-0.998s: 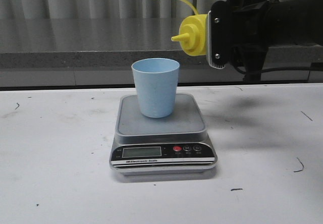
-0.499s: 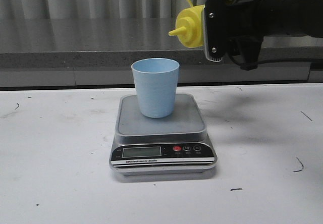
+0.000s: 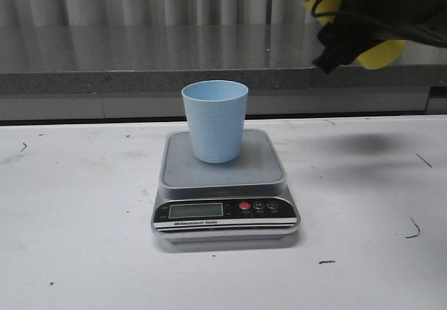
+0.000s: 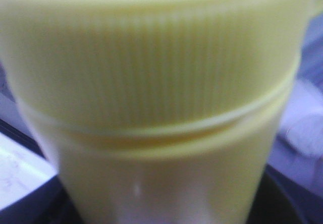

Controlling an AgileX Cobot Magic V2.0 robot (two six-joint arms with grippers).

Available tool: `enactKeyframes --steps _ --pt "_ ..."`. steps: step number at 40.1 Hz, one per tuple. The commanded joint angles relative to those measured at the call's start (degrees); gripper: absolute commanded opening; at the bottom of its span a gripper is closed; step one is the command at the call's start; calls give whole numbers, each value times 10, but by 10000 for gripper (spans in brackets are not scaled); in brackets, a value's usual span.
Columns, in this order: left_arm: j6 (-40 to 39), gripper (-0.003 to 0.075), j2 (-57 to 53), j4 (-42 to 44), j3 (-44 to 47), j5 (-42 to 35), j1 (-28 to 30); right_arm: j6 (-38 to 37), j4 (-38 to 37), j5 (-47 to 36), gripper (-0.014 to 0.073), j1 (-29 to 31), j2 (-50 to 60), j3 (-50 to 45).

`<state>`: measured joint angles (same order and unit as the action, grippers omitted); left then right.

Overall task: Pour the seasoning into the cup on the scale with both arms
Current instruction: 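Turn the yellow bottle back upright with the right gripper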

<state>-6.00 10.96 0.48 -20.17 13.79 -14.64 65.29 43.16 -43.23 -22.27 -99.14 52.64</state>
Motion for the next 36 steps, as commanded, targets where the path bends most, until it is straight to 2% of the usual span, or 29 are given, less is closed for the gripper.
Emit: enactKeyframes --steps 1,4,7,14,31,36 --pt "-4 -20 5 -5 -16 -49 1 -97 86 -5 146 -1 61 22" --pt "-4 -20 5 -5 -16 -49 1 -148 148 56 146 -1 86 22" --pt "-4 -20 5 -5 -16 -49 1 -169 177 110 146 -1 106 22" --pt "-4 -20 5 -5 -16 -49 1 -172 181 233 146 -1 135 22" --pt "-4 -20 5 -5 -16 -49 1 -172 180 254 146 -1 136 22" --pt "-4 -20 5 -5 -16 -49 1 -172 164 282 146 -1 136 19"
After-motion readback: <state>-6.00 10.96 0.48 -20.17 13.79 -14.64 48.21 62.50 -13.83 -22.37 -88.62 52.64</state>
